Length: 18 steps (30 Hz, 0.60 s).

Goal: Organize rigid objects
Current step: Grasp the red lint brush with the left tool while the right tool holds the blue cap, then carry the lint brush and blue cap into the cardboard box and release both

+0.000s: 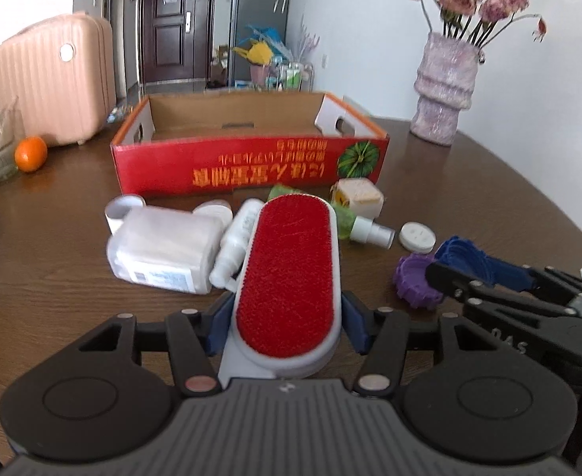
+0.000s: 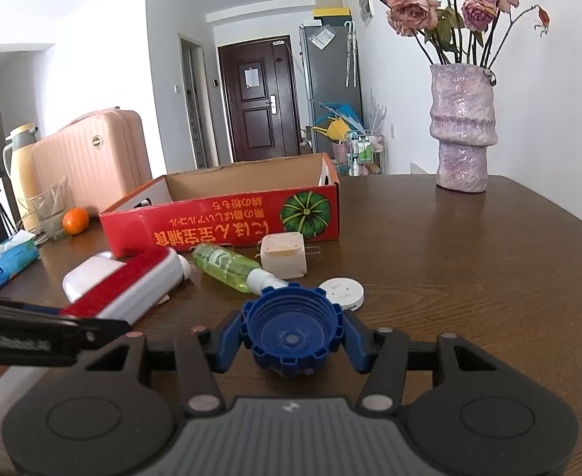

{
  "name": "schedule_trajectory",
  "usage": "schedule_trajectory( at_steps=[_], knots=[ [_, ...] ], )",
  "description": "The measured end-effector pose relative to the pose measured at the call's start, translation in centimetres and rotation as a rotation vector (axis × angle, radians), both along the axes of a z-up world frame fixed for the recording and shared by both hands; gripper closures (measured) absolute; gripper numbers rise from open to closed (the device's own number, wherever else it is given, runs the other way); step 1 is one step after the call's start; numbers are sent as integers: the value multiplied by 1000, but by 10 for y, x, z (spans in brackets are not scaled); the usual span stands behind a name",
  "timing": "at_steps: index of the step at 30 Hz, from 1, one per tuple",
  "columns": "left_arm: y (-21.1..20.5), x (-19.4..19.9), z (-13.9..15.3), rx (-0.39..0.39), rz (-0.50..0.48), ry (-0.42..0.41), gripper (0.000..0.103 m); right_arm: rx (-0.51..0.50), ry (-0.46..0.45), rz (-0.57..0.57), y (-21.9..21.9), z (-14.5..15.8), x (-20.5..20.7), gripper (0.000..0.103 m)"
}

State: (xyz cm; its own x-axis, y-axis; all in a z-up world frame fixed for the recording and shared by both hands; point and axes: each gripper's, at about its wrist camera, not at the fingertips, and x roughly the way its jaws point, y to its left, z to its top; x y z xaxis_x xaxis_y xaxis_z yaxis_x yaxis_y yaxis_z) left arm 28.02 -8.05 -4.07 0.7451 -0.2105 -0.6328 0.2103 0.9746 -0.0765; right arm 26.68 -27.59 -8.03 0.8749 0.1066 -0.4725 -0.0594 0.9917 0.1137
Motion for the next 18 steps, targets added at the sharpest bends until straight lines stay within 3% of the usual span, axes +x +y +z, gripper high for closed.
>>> schedule_trajectory(
  at_steps=[18],
  knots=[
    [22,10,58,15,67,-118,45,3,-101,26,15,56,14,51]
  ],
)
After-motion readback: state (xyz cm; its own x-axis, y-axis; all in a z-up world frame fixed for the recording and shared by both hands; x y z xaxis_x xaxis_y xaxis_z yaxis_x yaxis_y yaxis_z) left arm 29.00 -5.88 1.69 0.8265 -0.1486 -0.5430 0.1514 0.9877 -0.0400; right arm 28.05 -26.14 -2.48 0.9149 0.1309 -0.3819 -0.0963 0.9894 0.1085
